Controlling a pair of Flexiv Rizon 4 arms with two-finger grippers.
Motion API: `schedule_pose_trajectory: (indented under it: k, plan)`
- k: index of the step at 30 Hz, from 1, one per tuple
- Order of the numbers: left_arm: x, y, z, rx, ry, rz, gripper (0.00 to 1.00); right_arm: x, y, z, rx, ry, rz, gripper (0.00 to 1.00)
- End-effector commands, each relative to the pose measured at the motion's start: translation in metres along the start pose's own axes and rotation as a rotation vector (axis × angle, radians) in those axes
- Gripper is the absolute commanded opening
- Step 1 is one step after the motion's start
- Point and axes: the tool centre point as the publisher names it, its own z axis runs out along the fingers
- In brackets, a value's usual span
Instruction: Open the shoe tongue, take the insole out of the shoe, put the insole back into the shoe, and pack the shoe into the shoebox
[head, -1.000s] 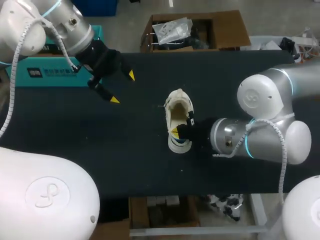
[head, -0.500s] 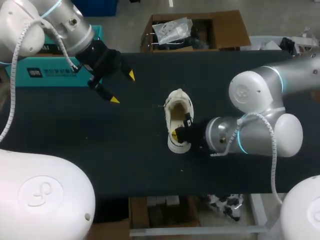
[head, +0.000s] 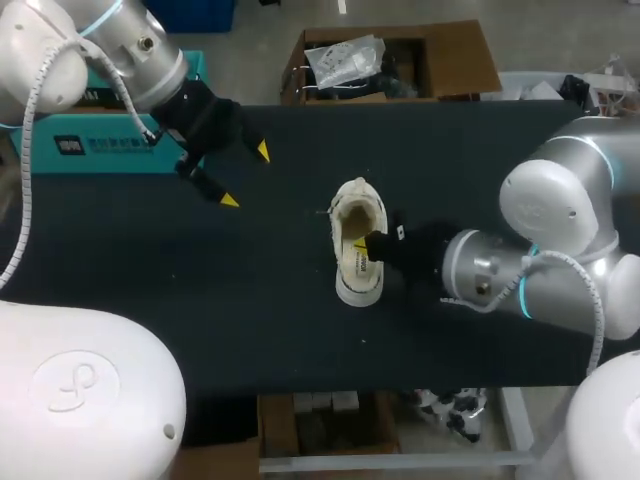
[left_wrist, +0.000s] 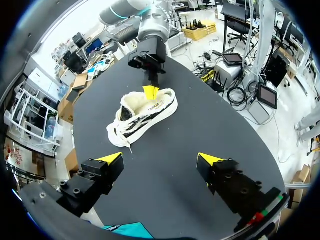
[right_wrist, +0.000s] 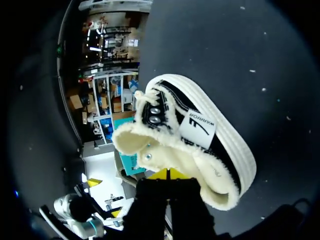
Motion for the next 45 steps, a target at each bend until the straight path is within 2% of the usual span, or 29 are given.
schedule_pose_trajectory:
  k: [1,5,6,7,8,9,18,20,22,29,31,32,33,34,45]
  plan:
    - [-0.001,-0.002,0.000,-0.020,0.044,-0.084,1.00,0.012,0.008,-0.030,0.155,-0.005,-0.025,0.00]
    - [0.006,-0.002,0.002,-0.035,0.084,-0.176,1.00,0.022,0.012,-0.040,0.226,0.008,-0.057,0.00]
    - [0.007,-0.001,0.003,-0.060,0.104,-0.210,1.00,0.026,0.013,-0.044,0.270,0.021,-0.055,0.04]
    - [0.008,-0.001,0.004,-0.093,0.116,-0.222,1.00,0.028,0.014,-0.047,0.306,0.018,-0.052,0.24]
    - [0.009,0.000,0.004,-0.144,0.133,-0.221,1.00,0.032,0.015,-0.051,0.386,0.003,-0.043,0.74]
    - [0.009,0.000,0.004,-0.144,0.133,-0.221,1.00,0.036,0.016,-0.056,0.432,-0.013,-0.027,1.00]
    - [0.009,0.000,0.004,-0.144,0.133,-0.221,1.00,0.036,0.016,-0.056,0.432,-0.013,-0.027,1.00]
    - [0.005,-0.002,0.010,-0.165,0.148,-0.335,1.00,0.036,0.016,-0.056,0.432,-0.013,-0.027,1.00]
    - [0.004,-0.002,0.016,-0.176,0.163,-0.432,1.00,0.036,0.022,-0.060,0.493,-0.040,-0.088,1.00]
    - [0.014,0.001,0.036,-0.144,0.258,-0.717,1.00,0.046,0.045,-0.105,0.584,-0.092,-0.272,1.00]
    - [0.016,0.001,0.042,-0.176,0.272,-0.857,1.00,0.047,0.049,-0.118,0.680,-0.118,-0.356,1.00]
    - [0.017,0.001,0.045,-0.238,0.276,-0.926,1.00,0.047,0.052,-0.125,0.762,-0.131,-0.395,1.00]
    - [0.018,0.000,0.047,-0.336,0.257,-0.981,1.00,0.047,0.056,-0.133,0.836,-0.169,-0.430,1.00]
    - [0.018,0.000,0.047,-0.336,0.257,-0.981,1.00,0.045,0.060,-0.141,0.877,-0.204,-0.437,1.00]
    - [0.018,0.000,0.047,-0.336,0.257,-0.981,1.00,0.045,0.060,-0.141,0.877,-0.204,-0.437,1.00]
